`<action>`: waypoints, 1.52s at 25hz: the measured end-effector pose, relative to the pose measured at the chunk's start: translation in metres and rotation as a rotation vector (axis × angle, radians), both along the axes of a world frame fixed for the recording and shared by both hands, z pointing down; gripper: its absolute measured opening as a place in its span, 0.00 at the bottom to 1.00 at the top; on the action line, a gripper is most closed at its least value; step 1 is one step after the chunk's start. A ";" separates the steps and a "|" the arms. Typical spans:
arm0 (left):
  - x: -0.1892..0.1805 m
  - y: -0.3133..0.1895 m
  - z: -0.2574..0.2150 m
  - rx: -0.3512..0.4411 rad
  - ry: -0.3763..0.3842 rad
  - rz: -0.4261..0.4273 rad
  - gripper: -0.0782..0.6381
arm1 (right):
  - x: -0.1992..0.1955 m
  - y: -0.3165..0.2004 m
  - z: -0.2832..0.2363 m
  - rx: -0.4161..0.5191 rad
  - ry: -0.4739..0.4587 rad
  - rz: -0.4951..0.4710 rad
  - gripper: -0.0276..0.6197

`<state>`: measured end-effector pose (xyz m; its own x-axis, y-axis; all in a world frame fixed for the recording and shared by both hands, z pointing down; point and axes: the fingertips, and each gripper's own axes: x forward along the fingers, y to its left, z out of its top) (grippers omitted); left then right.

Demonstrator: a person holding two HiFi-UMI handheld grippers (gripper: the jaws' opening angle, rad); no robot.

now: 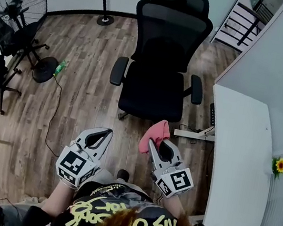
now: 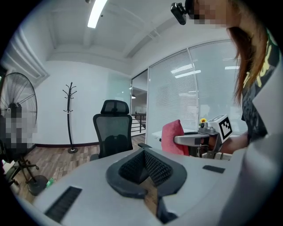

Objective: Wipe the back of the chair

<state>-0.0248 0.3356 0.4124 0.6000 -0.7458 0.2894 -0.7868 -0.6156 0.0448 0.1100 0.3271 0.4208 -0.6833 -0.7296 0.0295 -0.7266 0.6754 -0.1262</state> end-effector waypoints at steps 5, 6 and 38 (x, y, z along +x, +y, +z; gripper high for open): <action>0.004 -0.009 0.000 -0.022 -0.036 0.014 0.10 | 0.001 -0.010 0.002 -0.016 -0.019 -0.013 0.14; 0.006 -0.011 -0.002 -0.019 -0.035 0.019 0.10 | 0.002 -0.011 0.002 -0.017 -0.020 -0.011 0.14; 0.014 -0.089 0.008 0.013 -0.015 0.074 0.10 | 0.012 -0.078 0.012 -0.023 -0.010 0.028 0.14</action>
<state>-0.0104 0.2466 0.4201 0.6493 -0.7033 0.2893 -0.7396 -0.6726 0.0250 0.1216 0.2488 0.4325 -0.6631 -0.7475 0.0396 -0.7437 0.6518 -0.1484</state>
